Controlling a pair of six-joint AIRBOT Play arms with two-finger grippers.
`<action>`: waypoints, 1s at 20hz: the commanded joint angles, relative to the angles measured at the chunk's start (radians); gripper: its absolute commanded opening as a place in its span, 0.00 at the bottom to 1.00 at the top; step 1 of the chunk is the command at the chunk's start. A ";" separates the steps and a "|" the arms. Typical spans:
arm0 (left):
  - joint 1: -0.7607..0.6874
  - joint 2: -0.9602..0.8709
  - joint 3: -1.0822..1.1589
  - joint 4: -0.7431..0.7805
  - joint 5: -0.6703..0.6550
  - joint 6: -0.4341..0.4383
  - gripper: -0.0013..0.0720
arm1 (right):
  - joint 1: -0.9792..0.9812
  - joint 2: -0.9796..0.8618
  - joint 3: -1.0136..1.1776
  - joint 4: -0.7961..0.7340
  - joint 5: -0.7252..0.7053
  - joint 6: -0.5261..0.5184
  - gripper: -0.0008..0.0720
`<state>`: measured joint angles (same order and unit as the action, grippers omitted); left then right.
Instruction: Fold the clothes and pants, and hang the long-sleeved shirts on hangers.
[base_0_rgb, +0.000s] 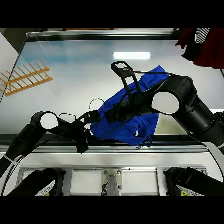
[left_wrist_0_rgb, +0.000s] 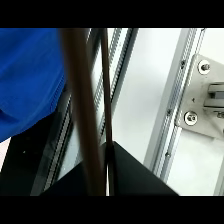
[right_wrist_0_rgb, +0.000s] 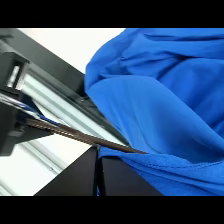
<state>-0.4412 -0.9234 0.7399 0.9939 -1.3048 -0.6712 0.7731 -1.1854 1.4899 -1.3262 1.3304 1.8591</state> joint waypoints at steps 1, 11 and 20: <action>0.000 0.000 0.000 0.000 -0.002 0.002 0.03 | 0.003 -0.010 0.001 0.026 -0.018 -0.008 0.02; 0.000 0.000 0.000 0.000 -0.004 0.002 0.03 | -0.001 0.032 0.001 -0.001 0.022 -0.031 0.90; 0.000 0.000 0.000 0.000 -0.004 0.002 0.03 | -0.227 0.135 0.002 0.171 0.193 -0.193 0.89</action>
<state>-0.4416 -0.9234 0.7399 0.9936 -1.3117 -0.6659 0.6468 -1.0817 1.4902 -1.2522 1.4620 1.7554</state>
